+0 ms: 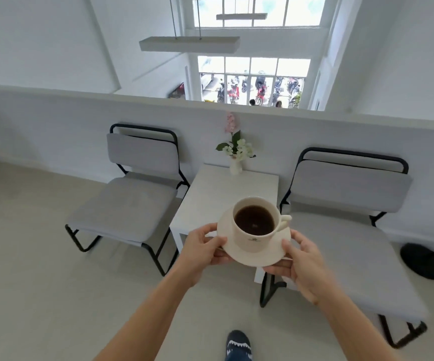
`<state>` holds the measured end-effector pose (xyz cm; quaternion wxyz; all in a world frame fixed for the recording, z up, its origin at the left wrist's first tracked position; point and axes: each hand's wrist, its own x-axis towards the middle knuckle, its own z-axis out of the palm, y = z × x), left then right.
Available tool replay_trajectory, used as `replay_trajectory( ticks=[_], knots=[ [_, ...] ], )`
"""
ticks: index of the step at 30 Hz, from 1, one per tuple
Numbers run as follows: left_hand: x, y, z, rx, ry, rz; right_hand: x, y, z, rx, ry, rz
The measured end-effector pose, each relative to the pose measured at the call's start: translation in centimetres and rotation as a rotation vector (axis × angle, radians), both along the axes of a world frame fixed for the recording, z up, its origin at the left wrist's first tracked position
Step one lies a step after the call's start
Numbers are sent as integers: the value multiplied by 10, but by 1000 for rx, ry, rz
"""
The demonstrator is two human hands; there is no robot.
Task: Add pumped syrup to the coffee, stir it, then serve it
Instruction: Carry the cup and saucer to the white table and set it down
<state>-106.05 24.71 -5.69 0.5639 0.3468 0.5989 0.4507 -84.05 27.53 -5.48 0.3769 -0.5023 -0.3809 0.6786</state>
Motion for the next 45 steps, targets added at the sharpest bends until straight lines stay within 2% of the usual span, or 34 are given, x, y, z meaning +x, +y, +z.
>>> replay_trajectory(
  ticks=[7, 16, 25, 31, 39, 45],
  knots=[
    [-72, 101, -24, -33, 42, 38, -70, 116, -26, 35, -90, 60],
    [-140, 224, -77, -134, 46, -13, -137, 236, -83, -69, -281, 47],
    [-191, 351, -185, -218, 167, -215, -189, 319, -184, -234, -407, -100],
    [-200, 419, -272, -281, 242, -316, -197, 367, -271, -317, -406, -143],
    [-187, 475, -382, -342, 308, -368, -187, 418, -381, -374, -484, -118],
    [-183, 498, -441, -374, 364, -367, -183, 447, -441, -412, -523, -85]
  ],
)
